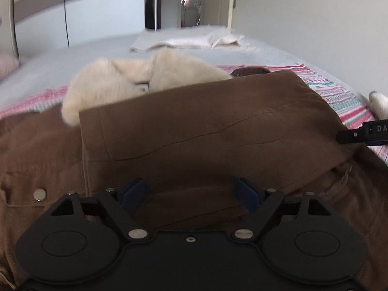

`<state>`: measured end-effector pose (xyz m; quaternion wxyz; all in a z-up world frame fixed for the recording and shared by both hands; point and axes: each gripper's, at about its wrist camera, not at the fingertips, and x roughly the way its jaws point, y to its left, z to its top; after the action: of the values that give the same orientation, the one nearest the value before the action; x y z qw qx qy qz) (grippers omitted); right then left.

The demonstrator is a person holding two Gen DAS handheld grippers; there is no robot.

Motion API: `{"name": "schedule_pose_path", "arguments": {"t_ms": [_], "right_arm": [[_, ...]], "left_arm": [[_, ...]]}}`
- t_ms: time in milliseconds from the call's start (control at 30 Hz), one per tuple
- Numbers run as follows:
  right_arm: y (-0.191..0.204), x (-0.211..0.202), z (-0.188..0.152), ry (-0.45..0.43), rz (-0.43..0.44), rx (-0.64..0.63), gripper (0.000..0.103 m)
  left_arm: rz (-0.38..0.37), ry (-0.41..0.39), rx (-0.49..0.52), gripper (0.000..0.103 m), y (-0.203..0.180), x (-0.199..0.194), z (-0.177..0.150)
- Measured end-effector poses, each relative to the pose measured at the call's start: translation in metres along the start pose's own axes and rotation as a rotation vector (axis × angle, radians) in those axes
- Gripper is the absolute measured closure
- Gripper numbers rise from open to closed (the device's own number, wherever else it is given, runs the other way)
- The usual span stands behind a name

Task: Fold large clothes

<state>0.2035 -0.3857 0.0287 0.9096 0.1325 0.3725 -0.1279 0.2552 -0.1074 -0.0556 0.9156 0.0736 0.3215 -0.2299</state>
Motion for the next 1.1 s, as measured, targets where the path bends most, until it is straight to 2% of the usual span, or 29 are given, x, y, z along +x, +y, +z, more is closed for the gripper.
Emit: {"name": "schedule_pose_path", "arguments": {"t_ms": [67,100,133,200,267,333,600,800,933,1000,1100], "right_arm": [[-0.003,-0.016,-0.006,-0.009,0.01,0.036,0.038],[-0.003,-0.026,-0.008,-0.018,0.021,0.041,0.037],[-0.002,-0.035,-0.011,-0.029,0.028,0.041,0.032],[0.0,-0.056,-0.014,-0.049,0.049,0.042,0.029],[0.004,-0.074,-0.018,-0.049,0.071,0.055,0.026],[0.009,-0.09,-0.022,-0.044,0.082,0.062,0.018],[0.037,-0.144,-0.051,-0.044,0.136,-0.012,0.007],[0.05,-0.161,-0.076,-0.08,0.167,-0.062,0.005],[0.059,-0.157,-0.09,-0.06,0.162,-0.094,0.005],[0.066,-0.155,-0.094,-0.059,0.155,-0.132,0.005],[0.074,-0.153,-0.1,-0.065,0.146,-0.185,0.004]], "left_arm": [[0.025,0.014,0.012,0.017,-0.003,-0.015,0.002],[0.028,0.02,0.008,0.011,-0.003,-0.024,0.004],[0.027,0.013,0.001,0.009,-0.001,-0.034,0.005],[0.036,-0.017,-0.017,0.005,0.002,-0.055,0.005],[0.049,-0.02,-0.041,0.003,0.008,-0.075,0.005],[0.059,-0.019,-0.069,0.002,0.013,-0.095,0.004],[0.133,-0.046,-0.165,0.0,0.039,-0.172,-0.017],[0.238,-0.086,-0.287,0.0,0.071,-0.205,-0.045],[0.305,-0.123,-0.361,0.0,0.094,-0.209,-0.077],[0.336,-0.1,-0.362,0.0,0.107,-0.208,-0.083],[0.362,-0.13,-0.424,0.0,0.135,-0.214,-0.095]]}}
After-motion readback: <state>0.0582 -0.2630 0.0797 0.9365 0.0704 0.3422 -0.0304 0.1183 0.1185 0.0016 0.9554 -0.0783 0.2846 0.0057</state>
